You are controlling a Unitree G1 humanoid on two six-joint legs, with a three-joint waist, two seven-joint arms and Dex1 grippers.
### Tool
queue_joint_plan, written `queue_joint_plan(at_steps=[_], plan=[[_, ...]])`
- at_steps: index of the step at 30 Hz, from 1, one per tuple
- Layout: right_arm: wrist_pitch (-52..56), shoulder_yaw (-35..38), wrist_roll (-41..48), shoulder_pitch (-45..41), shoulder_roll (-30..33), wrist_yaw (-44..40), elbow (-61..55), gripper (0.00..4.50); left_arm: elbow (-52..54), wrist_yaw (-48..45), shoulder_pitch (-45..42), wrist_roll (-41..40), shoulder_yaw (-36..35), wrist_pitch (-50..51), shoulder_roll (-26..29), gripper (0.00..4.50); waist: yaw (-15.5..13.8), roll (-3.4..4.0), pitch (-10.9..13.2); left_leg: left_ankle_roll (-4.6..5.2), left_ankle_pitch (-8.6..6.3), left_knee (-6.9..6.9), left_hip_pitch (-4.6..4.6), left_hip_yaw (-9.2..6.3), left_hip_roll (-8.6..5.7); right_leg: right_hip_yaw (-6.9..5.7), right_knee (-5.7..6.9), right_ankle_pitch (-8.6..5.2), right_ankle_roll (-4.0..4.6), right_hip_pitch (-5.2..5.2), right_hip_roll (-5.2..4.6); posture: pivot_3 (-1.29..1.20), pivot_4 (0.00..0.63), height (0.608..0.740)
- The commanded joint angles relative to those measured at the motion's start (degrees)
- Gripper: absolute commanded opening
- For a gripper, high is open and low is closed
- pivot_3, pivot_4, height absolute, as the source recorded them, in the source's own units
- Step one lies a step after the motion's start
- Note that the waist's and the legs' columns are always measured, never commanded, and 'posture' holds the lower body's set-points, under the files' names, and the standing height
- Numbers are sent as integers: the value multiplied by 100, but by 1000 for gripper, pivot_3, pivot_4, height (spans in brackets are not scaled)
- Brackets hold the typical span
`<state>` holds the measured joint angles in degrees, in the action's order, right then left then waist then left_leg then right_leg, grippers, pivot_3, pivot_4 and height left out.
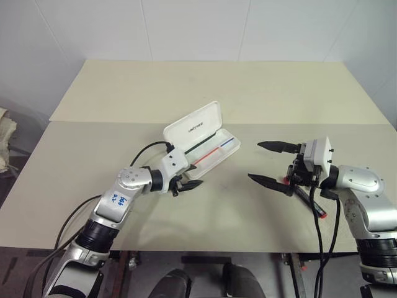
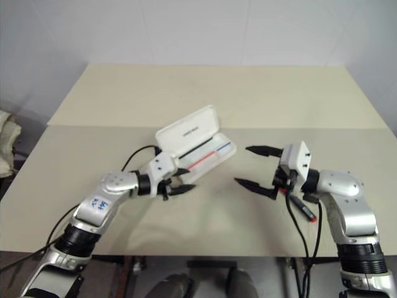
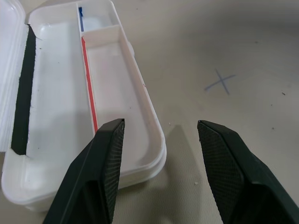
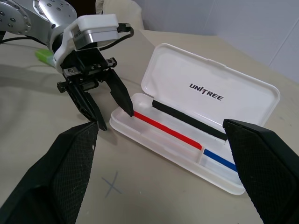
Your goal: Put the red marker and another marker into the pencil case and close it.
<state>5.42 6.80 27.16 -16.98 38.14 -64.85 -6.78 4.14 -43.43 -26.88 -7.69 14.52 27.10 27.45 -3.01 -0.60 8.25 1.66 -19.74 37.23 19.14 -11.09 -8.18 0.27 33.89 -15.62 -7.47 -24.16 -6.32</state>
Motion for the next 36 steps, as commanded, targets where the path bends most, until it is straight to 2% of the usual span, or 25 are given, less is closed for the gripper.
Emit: queue_joint_plan(at_steps=[1, 8, 14, 17, 25, 36], plan=[[-142, 50, 54, -57, -32, 24, -141, 4500, -70, -91, -118, 121, 180, 179, -10, 2604, -2, -1, 0, 0, 0, 1, 0, 1, 0, 0, 0, 1, 0, 0, 0, 0, 150, 740], [-231, 0, 22, -258, -95, 6, -44, 4500, -318, -265, -452, 242, 452, 653, -16, 2604, 17, -2, -1, 0, 0, 1, -1, 5, 1, 1, 1, 2, -1, -3, 3, 0, 150, 740], [-281, -30, -5, -427, -125, 24, 31, 4500, -543, -363, -642, 350, 628, 779, -13, 702, 26, -7, -5, 0, 0, -2, 0, 11, 1, 1, 4, 2, -1, -11, 5, 0, 150, 740], [-281, -31, -12, -453, -129, 37, 22, 4500, -606, -374, -670, 373, 647, 752, -61, 10, -14, -6, -8, 1, 0, 0, -1, 15, 0, 0, 9, 2, -1, -12, 4, 0, 150, 740], [-232, -6, -6, -517, -83, 37, 16, 4500, -421, -728, -650, 300, 749, 674, -58, 10, -14, -13, -12, 1, 0, 12, -6, 31, 1, 4, 3, 15, -5, 0, 7, 0, 150, 740], [-52, -21, 41, -511, -20, -15, -22, 4500, 658, -1854, -632, 179, 1216, 832, 511, 10, 32, -10, -12, 49, -29, 4, 7, 53, 1, -7, 14, 15, -4, -38, 1, 0, 150, 740]])
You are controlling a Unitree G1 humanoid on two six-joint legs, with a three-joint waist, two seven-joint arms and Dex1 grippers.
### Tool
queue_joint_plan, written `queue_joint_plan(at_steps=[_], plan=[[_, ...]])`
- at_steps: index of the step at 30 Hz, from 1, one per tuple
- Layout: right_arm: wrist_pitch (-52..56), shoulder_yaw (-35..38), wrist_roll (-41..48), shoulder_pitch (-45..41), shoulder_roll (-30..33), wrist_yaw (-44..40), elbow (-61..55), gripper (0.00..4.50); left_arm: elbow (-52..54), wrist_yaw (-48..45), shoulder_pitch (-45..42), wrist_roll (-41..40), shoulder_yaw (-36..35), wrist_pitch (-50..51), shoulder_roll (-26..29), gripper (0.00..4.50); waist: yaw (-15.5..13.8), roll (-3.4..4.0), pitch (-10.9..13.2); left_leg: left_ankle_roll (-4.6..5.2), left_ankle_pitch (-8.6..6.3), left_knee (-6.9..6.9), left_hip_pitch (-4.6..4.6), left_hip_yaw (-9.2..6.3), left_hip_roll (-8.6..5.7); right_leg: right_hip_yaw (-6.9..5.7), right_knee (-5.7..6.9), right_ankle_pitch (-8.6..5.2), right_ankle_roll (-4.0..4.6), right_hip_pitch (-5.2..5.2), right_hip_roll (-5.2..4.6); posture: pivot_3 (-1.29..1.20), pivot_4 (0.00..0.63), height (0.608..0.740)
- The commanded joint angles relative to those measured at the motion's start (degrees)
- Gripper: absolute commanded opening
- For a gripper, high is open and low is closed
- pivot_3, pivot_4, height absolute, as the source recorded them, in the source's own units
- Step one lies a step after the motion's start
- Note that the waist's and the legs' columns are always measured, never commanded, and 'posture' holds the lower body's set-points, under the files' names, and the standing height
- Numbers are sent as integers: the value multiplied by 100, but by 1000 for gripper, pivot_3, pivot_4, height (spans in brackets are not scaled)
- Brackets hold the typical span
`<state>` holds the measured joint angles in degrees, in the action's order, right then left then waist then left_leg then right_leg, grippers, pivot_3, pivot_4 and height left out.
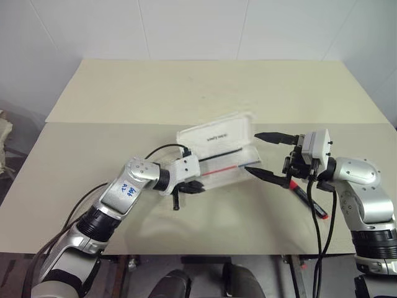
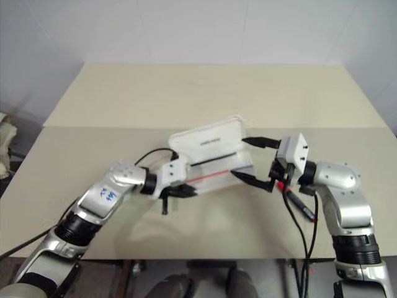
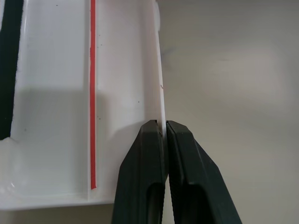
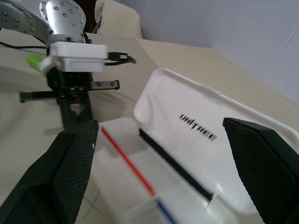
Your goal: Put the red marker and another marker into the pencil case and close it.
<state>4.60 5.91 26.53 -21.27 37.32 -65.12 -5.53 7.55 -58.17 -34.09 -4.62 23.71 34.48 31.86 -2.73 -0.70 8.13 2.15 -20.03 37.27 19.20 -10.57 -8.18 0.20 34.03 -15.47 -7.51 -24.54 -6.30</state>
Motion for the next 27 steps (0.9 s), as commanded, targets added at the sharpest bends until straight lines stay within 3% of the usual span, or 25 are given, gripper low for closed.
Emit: queue_joint_plan(at_steps=[1, 18, 19, 27], plan=[[52, 63, 103, -78, 56, 27, -168, 4500, 372, -442, 80, -123, 342, 140, 108, 10, 5, 1, 0, 8, -5, 2, 0, 4, -1, -2, 0, 0, 0, 0, 0, 0, 150, 740], [221, 272, 197, 172, 121, 218, -501, 4500, 298, -484, -24, 71, 645, 483, 254, 10, 29, 1, 0, 23, -25, 26, -3, 30, -2, 0, -1, 0, 0, 2, 1, 0, 150, 740], [223, 279, 199, 178, 123, 228, -508, 4500, 268, -431, -27, 50, 614, 511, 189, 642, 28, 1, 0, 23, -26, 28, -3, 30, -2, 1, -1, 0, 0, 4, 2, 0, 150, 740], [224, 276, 183, 151, 131, 261, -481, 4500, 198, -312, -87, -54, 455, 616, -100, 3255, -17, 1, 0, 18, -28, 58, 0, 31, -2, 6, 1, 2, -3, 15, 3, 0, 150, 740]])
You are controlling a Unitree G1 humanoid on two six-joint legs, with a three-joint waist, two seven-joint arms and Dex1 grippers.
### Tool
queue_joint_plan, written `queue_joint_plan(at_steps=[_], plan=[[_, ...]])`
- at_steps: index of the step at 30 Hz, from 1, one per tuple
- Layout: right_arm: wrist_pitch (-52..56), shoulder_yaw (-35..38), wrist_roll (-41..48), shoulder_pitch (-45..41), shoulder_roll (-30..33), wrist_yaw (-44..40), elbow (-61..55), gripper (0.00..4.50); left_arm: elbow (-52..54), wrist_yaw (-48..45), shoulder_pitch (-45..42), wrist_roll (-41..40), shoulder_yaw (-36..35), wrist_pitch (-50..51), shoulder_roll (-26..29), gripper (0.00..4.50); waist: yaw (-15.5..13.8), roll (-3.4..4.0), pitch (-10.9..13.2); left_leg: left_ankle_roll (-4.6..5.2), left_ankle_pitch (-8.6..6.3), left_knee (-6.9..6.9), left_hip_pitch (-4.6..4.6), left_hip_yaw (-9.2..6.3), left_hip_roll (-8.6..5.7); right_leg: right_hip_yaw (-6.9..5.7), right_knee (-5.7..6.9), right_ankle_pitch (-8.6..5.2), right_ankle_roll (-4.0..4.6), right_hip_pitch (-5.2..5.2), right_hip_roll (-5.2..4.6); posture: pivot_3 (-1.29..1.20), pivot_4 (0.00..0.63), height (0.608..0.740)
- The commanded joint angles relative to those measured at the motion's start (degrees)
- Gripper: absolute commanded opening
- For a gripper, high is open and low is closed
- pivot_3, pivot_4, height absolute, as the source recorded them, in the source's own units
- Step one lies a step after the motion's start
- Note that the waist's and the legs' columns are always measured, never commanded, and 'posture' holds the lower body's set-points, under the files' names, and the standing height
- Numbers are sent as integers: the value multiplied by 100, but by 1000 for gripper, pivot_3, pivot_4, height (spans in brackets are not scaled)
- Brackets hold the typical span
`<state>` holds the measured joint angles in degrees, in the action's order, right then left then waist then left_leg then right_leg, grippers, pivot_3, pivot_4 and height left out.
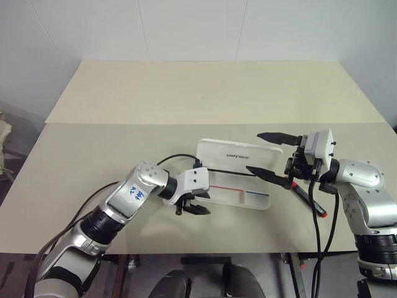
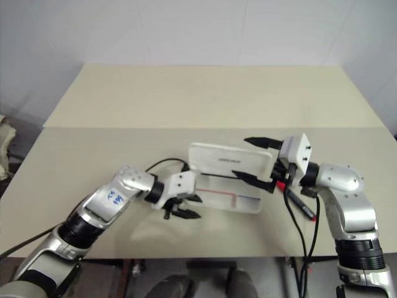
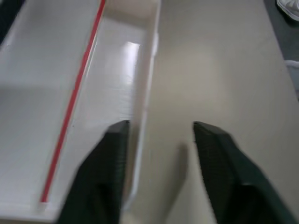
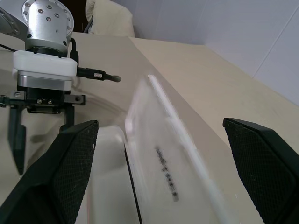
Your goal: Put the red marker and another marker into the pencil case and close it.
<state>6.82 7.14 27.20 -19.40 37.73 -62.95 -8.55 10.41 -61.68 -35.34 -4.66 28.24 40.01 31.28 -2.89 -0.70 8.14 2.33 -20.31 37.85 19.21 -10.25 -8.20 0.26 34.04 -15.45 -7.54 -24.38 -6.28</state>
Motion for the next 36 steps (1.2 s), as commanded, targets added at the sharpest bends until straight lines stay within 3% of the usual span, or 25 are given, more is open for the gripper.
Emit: queue_joint_plan(at_steps=[1, 14, 29, 36], plan=[[0, 144, 112, -54, 83, 45, -165, 4500, -68, 55, 54, -103, -46, 114, -80, 3533, -2, 0, 0, -1, 0, 3, 0, 0, 0, 1, 0, 0, 0, 1, 0, 0, 150, 740], [23, 25, 91, -201, -4, 70, -113, 4500, 72, 458, 434, -318, -222, 320, -309, 3533, -7, 0, 0, -2, -3, 7, -1, -1, 3, 2, 1, 3, 0, 0, 1, 0, 150, 740], [218, 130, 179, -137, 78, 105, -392, 4500, -928, 1326, 675, -97, -369, -413, -1124, 3533, -32, -3, -5, -7, -3, 21, -16, -2, 2, 4, -14, 8, -2, 32, 1, 0, 150, 740], [246, 154, 224, -52, 119, 76, -358, 4500, -460, 1017, 820, -566, -810, -876, -1092, 3533, -27, -2, -5, -7, -3, 25, -16, -4, 2, 5, -16, 12, -4, 37, -2, 0, 150, 740]])
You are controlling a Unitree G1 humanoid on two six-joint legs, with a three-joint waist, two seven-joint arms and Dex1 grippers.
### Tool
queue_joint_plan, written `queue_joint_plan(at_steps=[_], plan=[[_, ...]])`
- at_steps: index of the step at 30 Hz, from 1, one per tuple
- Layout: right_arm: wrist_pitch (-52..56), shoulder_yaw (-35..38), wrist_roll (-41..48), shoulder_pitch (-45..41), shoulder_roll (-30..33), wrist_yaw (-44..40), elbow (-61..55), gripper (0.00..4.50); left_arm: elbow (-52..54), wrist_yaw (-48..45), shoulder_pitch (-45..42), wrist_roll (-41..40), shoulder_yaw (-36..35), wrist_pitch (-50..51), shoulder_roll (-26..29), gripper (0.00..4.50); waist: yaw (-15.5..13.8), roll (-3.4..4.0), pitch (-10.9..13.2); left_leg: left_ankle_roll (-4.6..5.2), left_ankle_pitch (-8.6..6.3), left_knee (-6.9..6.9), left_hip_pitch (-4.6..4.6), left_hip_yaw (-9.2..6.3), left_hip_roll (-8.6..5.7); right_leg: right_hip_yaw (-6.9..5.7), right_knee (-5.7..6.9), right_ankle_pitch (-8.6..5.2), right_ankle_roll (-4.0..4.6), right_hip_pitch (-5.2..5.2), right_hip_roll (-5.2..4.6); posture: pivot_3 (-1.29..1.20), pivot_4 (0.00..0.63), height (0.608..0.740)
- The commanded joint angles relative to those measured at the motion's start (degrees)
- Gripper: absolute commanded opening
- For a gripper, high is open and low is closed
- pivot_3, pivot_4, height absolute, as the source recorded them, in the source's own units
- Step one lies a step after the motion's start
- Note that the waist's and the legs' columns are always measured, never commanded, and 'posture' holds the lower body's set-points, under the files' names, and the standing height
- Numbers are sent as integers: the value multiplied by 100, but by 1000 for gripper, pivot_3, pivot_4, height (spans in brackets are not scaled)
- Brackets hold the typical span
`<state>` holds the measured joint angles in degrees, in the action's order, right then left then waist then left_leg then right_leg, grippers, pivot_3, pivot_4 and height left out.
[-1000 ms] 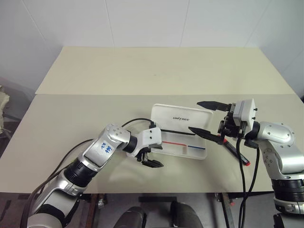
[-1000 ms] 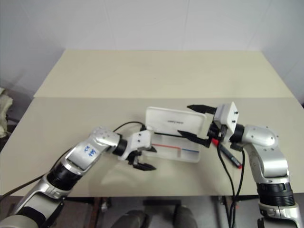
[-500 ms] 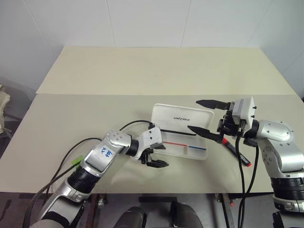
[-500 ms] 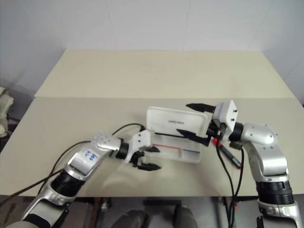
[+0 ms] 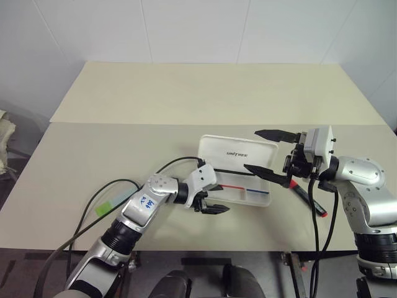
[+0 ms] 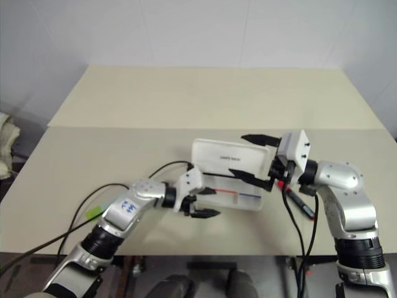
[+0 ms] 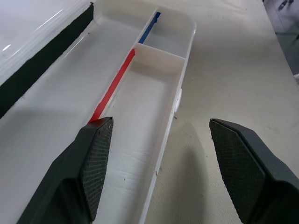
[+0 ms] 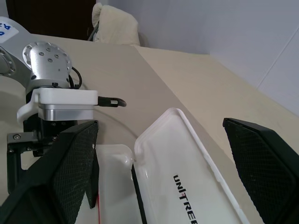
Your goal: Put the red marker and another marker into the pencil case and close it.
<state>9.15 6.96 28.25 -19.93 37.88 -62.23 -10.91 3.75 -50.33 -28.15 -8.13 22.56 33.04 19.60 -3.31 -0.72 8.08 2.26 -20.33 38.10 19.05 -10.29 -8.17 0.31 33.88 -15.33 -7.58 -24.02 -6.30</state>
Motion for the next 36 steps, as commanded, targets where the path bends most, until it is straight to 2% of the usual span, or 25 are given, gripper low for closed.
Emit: queue_joint_plan(at_steps=[1, 11, 19, 26, 36], plan=[[4, 174, 123, 9, 111, -11, -93, 4500, 296, -176, 132, -307, -327, -238, 110, 3533, 27, 1, 0, 0, 0, -4, 2, 0, 1, 0, 0, 0, 0, -5, -1, 0, 150, 740], [20, 221, 158, 152, 146, -79, 92, 4500, 898, -698, 457, -1017, -1153, -944, 574, 3533, 57, 2, 1, 3, -5, -16, 16, 8, 9, -9, 9, -1, 2, -41, -1, 0, 150, 740], [119, 742, 93, 576, 499, -1, 677, 4500, 1286, -1116, 614, -1885, -1868, -1208, 762, 3533, 30, 3, 2, 6, -8, -15, 17, 9, 5, -7, 6, 0, 3, -38, -2, 0, 150, 740], [-226, 1070, -272, 1141, 809, -62, 1700, 4500, 1755, -1538, 755, -2842, -2801, -910, 1592, 3533, 53, 8, 5, 0, -11, -18, 15, 15, 15, -5, 6, -2, 7, -41, 4, 0, 150, 740], [-308, 920, -490, 1396, 687, -122, 2265, 4500, 1513, -1701, 781, -2950, -3184, -885, 2287, 3533, 56, 9, 6, -4, -12, -17, 10, 31, 20, -3, 3, 0, 10, -39, 5, 0, 150, 740]])
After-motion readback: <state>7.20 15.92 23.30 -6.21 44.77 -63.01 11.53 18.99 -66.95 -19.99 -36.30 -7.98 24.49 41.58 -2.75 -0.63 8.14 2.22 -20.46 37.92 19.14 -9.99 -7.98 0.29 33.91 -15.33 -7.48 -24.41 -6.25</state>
